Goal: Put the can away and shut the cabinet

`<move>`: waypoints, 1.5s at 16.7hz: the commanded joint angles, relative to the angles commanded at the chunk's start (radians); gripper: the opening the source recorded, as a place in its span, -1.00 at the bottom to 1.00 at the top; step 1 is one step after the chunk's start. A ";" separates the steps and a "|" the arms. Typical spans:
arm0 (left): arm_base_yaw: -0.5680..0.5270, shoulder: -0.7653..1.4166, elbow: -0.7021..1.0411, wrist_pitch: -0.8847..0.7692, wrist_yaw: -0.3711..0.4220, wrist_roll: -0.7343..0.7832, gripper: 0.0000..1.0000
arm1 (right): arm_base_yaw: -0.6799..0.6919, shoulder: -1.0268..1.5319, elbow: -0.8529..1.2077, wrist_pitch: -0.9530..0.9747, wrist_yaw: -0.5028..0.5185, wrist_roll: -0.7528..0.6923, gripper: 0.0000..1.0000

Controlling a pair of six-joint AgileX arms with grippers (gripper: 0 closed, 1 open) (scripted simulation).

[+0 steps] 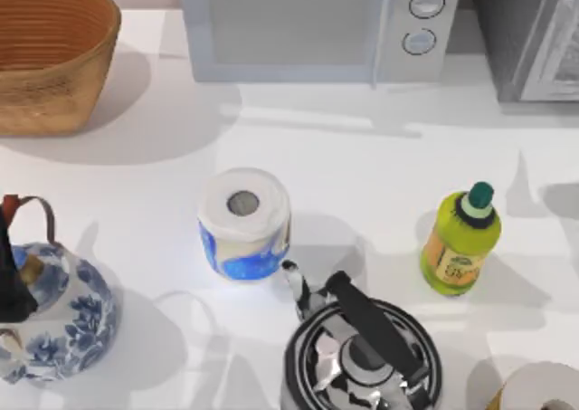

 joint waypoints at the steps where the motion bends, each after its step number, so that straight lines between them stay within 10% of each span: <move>1: 0.000 0.000 0.000 0.000 0.000 0.000 1.00 | -0.015 0.101 0.008 0.075 -0.012 -0.011 1.00; 12: 0.000 0.000 0.000 0.000 0.000 0.000 1.00 | -0.189 0.835 0.014 0.557 -0.138 -0.048 1.00; 25: 0.000 0.000 0.000 0.000 0.000 0.000 1.00 | -0.179 0.909 0.158 0.475 -0.118 -0.037 1.00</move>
